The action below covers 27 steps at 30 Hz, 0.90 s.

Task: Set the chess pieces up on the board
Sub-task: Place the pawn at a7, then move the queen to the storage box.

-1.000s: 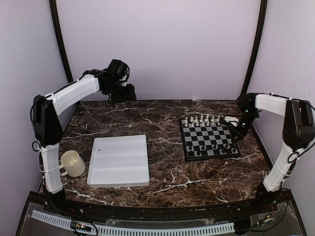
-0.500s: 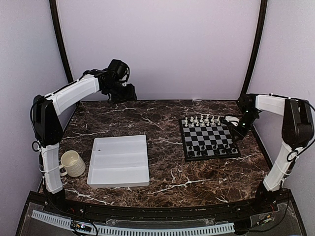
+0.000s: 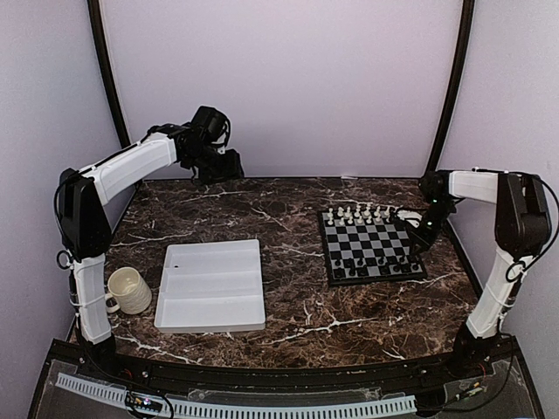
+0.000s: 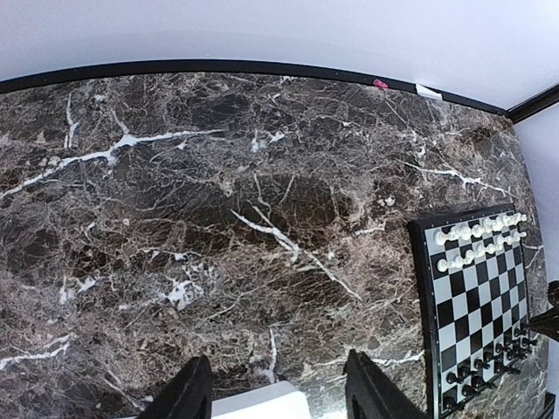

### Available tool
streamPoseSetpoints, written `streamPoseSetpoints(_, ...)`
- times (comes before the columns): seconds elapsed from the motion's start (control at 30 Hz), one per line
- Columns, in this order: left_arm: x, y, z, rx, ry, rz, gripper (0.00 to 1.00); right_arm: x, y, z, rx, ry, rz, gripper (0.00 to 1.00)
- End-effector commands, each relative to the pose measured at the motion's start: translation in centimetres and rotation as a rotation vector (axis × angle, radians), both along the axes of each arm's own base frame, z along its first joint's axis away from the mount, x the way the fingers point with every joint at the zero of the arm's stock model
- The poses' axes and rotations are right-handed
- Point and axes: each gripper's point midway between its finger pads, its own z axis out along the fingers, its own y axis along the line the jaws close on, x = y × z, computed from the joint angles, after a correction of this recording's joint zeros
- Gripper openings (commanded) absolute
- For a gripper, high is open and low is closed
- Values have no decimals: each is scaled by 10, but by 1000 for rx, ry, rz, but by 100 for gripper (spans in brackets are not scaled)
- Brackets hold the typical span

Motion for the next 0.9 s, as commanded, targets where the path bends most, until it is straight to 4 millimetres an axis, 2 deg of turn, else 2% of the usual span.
streamPoseSetpoints(0.0,-3,-2,7,-14,-14,-8,54,5,0,2,11,-4,-11,6)
streamPoseSetpoints(0.2,-4,-2,5,-15,-10,-9,54,5,0,5,8,-4,-12,22)
streamPoseSetpoints(0.33,-4,-3,4,-15,-7,-12,54,6,0,13,6,-12,-14,27)
streamPoseSetpoints(0.43,-8,0,3,3,8,-15,54,10,2,36,22,-42,2,30)
streamPoseSetpoints(0.53,-17,14,-2,61,47,17,54,24,9,69,60,-96,17,33)
streamPoseSetpoints(0.6,-33,30,-13,120,119,55,54,39,17,92,103,-142,19,35)
streamPoseSetpoints(0.7,-70,58,-31,196,254,128,54,71,24,120,133,-232,8,40)
streamPoseSetpoints(0.73,-84,66,-47,225,310,140,54,81,26,128,135,-260,12,40)
streamPoseSetpoints(0.77,-102,77,-56,248,364,161,54,90,27,132,133,-276,16,40)
streamPoseSetpoints(0.8,-113,82,-54,250,379,170,54,97,29,136,135,-294,20,41)
streamPoseSetpoints(0.83,-127,90,-69,271,428,189,54,104,30,141,141,-310,21,41)
streamPoseSetpoints(0.87,-136,96,-67,274,440,200,54,108,33,144,153,-320,24,41)
